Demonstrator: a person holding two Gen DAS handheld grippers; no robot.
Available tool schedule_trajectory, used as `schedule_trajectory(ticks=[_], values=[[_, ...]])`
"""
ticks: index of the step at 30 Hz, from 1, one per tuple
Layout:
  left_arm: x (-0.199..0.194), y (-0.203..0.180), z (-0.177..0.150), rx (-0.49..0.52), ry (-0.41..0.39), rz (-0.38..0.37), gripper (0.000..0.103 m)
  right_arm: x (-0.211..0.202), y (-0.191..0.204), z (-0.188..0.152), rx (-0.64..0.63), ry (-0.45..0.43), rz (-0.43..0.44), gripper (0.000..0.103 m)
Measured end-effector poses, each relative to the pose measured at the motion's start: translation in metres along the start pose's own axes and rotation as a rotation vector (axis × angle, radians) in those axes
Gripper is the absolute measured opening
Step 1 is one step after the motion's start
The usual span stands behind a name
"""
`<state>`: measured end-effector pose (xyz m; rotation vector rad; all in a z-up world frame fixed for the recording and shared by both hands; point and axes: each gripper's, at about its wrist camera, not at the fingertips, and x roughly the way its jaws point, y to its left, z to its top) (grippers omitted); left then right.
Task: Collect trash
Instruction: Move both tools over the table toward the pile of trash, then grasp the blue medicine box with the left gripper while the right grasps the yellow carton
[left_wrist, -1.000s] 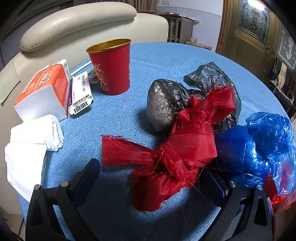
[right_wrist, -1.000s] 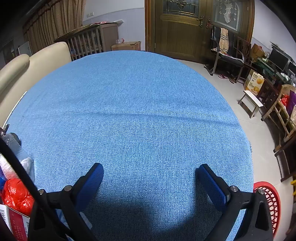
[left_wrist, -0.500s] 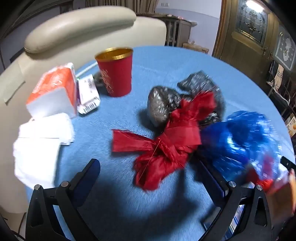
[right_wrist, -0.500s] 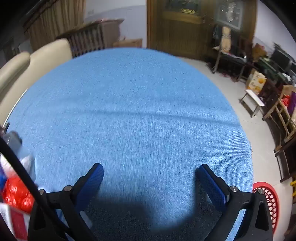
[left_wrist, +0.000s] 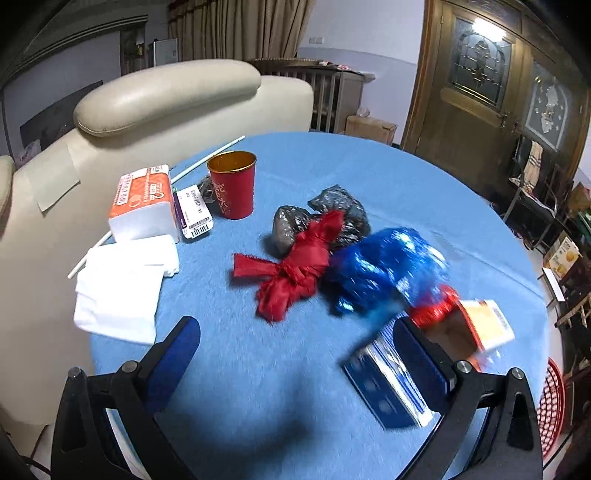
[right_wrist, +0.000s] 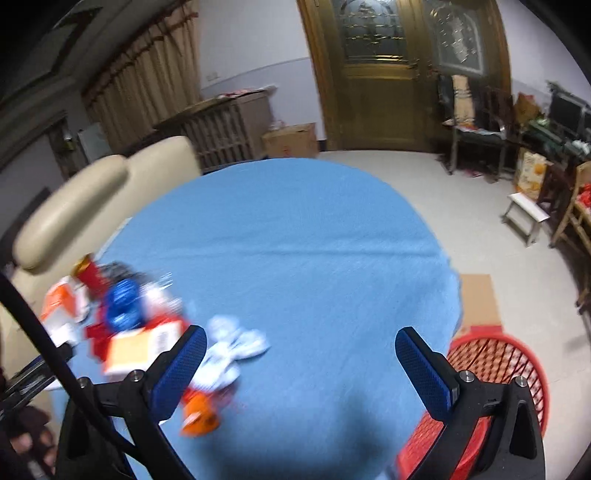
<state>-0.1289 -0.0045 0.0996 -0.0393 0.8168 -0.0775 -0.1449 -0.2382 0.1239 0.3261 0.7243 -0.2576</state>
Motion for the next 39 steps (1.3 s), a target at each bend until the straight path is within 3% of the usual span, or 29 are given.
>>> schedule_trajectory(ticks=[10,39], values=[[-0.033,-0.009,-0.026,0.048,-0.026,0.005,0.103,-0.042,0.017,-0.056,0.02,0.014,0.109,0.103],[-0.038,-0.009,-0.029,0.06,-0.037,0.005,0.103,-0.053,0.027,-0.055,0.014,-0.009,0.117,0.103]])
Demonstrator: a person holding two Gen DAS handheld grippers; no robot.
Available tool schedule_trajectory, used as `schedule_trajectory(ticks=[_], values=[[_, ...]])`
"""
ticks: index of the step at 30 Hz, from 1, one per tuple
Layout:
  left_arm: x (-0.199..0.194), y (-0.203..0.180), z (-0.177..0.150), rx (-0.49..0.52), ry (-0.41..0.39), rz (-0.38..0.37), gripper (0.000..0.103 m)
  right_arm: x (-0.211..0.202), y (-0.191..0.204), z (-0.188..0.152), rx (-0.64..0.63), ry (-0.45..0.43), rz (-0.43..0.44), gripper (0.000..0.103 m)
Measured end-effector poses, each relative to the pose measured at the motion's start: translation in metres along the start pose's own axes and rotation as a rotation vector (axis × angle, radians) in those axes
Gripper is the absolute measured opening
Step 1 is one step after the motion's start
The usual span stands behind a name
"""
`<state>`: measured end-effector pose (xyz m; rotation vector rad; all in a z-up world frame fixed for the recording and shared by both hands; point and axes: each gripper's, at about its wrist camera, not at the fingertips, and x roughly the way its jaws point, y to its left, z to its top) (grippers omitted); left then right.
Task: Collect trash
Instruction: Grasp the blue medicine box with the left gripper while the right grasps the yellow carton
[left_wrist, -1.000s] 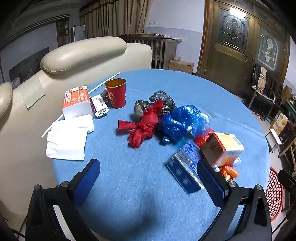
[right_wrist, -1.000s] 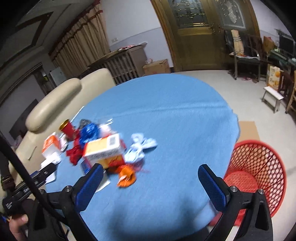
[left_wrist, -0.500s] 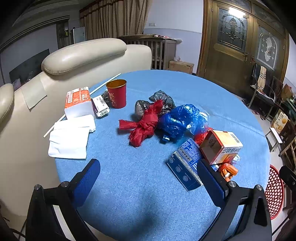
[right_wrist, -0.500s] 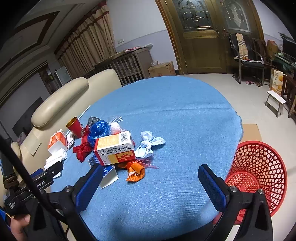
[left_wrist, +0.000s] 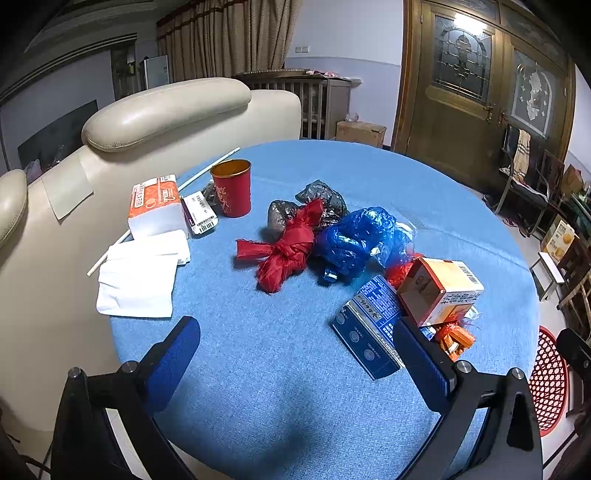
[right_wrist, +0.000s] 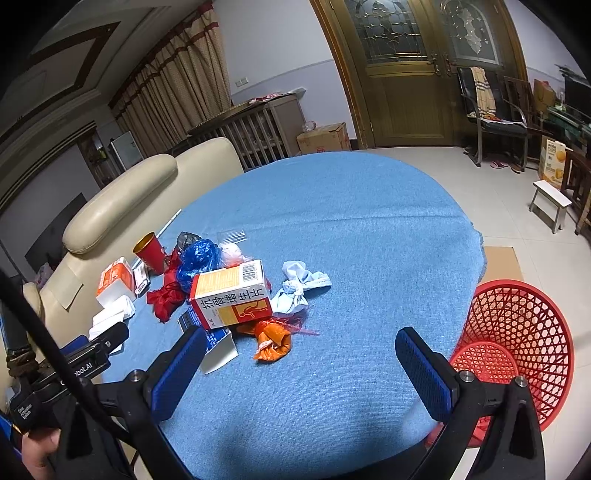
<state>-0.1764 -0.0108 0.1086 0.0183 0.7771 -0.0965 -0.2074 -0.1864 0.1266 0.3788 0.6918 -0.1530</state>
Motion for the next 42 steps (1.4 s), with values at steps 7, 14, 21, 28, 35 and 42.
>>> schedule_trajectory(ticks=[7,14,21,28,35,42], values=[[0.0,0.0,0.0,0.001,0.0,0.001,0.103,0.0,0.001,-0.001,-0.003,0.0,0.002,0.103],[0.0,0.0,-0.001,-0.001,0.0,0.0,0.103,0.0,0.003,-0.001,-0.004,-0.002,0.011,0.103],[0.002,0.004,-0.004,-0.011,-0.004,-0.006,0.103,0.003,0.005,-0.003,0.001,0.005,0.027,0.103],[0.013,0.028,-0.016,-0.052,0.014,0.013,0.103,0.019,0.023,-0.004,-0.058,0.029,0.038,0.103],[0.03,0.052,-0.022,-0.111,0.049,0.019,0.103,0.067,0.06,0.015,-0.16,0.069,0.047,0.103],[0.037,0.05,-0.023,-0.104,0.058,-0.012,0.103,0.113,0.081,0.027,-0.22,0.091,-0.013,0.103]])
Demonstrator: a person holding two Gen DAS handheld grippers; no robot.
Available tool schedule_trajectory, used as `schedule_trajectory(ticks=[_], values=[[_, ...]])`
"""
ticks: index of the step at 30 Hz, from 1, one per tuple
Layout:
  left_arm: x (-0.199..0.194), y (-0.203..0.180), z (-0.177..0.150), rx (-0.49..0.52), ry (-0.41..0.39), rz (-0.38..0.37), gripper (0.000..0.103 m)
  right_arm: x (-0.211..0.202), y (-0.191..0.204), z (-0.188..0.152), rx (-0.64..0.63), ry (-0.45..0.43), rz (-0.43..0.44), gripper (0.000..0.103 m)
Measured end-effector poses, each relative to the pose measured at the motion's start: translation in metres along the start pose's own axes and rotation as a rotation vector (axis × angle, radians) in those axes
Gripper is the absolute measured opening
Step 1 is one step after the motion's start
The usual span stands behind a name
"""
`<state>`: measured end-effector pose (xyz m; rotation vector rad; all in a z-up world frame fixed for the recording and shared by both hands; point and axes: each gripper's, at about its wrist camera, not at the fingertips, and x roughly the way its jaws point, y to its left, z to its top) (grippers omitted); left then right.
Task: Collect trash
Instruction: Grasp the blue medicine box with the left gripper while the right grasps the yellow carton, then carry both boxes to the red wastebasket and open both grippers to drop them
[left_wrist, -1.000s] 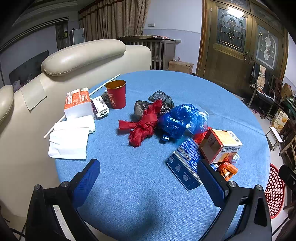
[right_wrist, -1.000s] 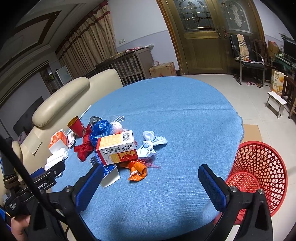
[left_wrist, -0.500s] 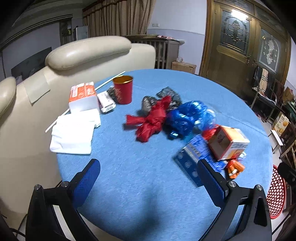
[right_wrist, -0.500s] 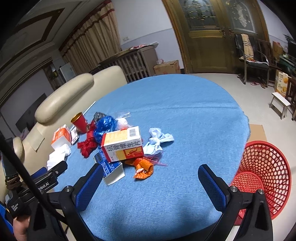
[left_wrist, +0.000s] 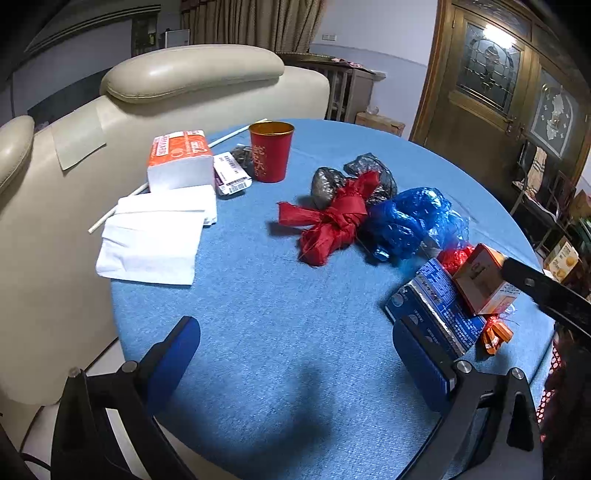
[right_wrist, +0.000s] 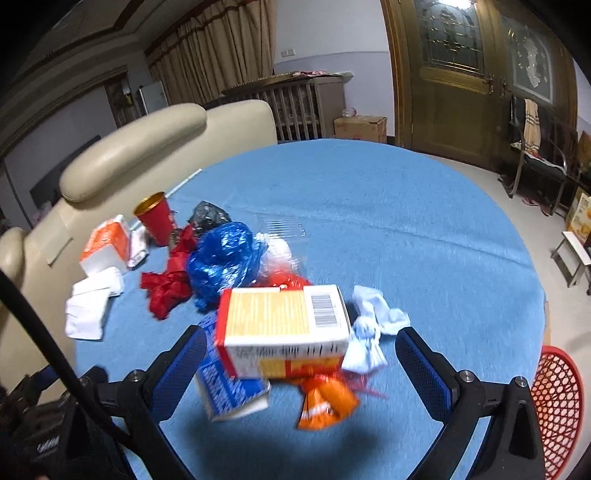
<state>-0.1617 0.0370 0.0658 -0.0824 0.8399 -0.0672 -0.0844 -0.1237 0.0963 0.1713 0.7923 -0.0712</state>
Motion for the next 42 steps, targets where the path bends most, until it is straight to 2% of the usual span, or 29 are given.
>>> schedule_trajectory(ticks=[5,7,10,17,21,24,26,27,29,33,38,42], values=[[0.006,-0.012,0.001,0.023,0.014,-0.017,0.103,0.024,0.006,0.001,-0.047,0.039,-0.005,0.103],[0.008,-0.018,0.001,0.033,0.018,-0.02,0.103,0.024,0.004,-0.001,-0.044,0.045,0.028,0.082],[0.009,-0.031,0.001,0.05,0.025,-0.039,0.103,0.008,-0.006,-0.005,-0.015,0.011,0.054,0.082],[0.017,-0.092,0.002,0.103,0.04,-0.072,0.103,-0.032,-0.053,-0.012,0.095,-0.067,0.019,0.082],[0.03,-0.124,0.008,0.094,0.049,-0.041,0.103,-0.052,-0.082,-0.019,0.158,-0.091,-0.002,0.082],[0.049,-0.139,0.008,0.105,0.071,0.019,0.103,-0.059,-0.095,-0.023,0.18,-0.087,-0.015,0.082],[0.061,-0.144,0.005,0.118,0.101,0.028,0.103,-0.06,-0.1,-0.026,0.18,-0.083,-0.027,0.082],[0.067,-0.146,0.003,0.132,0.112,0.027,0.1,-0.06,-0.102,-0.027,0.181,-0.08,-0.034,0.082],[0.072,-0.146,-0.001,0.148,0.127,-0.003,0.085,-0.059,-0.104,-0.029,0.181,-0.074,-0.041,0.082],[0.064,-0.14,-0.001,0.147,0.108,-0.049,0.076,-0.059,-0.104,-0.031,0.168,-0.074,-0.063,0.082],[0.048,-0.128,-0.002,0.143,0.082,-0.061,0.074,-0.06,-0.106,-0.032,0.174,-0.078,-0.076,0.082],[0.027,-0.123,-0.001,0.139,0.031,-0.065,0.073,-0.065,-0.113,-0.035,0.185,-0.081,-0.091,0.082]])
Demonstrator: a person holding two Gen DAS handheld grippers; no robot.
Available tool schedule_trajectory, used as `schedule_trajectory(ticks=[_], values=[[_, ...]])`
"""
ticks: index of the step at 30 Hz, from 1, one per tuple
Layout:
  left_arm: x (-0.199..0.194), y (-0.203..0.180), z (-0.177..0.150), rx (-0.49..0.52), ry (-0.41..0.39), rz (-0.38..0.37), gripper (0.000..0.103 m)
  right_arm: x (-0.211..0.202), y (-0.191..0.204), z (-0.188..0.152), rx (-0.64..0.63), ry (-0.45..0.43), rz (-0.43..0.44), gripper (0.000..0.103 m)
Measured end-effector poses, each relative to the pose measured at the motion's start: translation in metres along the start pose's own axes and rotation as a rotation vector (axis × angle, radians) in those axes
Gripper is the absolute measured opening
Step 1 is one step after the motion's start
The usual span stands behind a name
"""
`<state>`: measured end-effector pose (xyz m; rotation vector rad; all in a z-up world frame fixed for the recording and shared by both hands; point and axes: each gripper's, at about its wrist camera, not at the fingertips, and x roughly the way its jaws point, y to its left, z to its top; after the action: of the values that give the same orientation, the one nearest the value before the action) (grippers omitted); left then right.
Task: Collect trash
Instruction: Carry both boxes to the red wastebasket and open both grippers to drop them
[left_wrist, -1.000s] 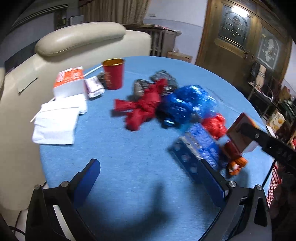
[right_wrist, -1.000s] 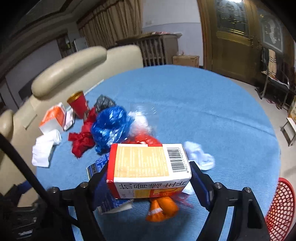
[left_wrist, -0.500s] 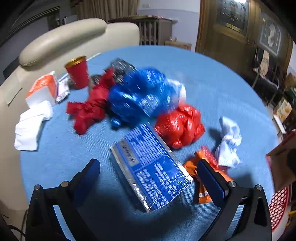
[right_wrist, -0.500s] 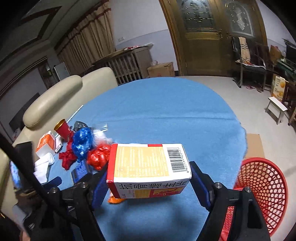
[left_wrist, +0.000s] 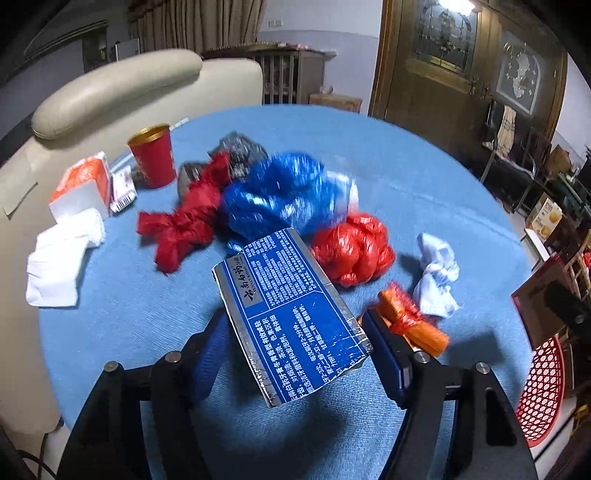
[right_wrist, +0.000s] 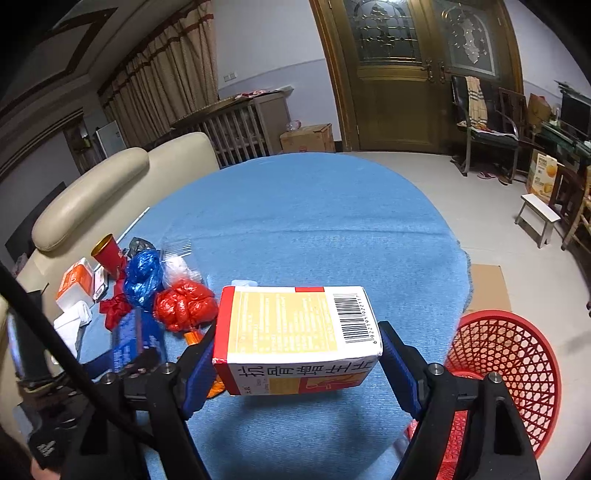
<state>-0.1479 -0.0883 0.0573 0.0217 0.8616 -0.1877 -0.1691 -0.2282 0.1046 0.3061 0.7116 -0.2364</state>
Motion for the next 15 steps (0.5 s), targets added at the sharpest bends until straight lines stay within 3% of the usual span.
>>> schedule_trajectory(ticks=[6,15], values=[[-0.038,-0.018,0.011,0.023,-0.088,-0.044,0.073,-0.007,-0.014,-0.002,0.027,-0.005,-0.024,0.082],[-0.06,-0.071,0.021,0.141,-0.143,-0.145,0.073,-0.016,-0.061,-0.011,0.096,0.0,-0.089,0.082]])
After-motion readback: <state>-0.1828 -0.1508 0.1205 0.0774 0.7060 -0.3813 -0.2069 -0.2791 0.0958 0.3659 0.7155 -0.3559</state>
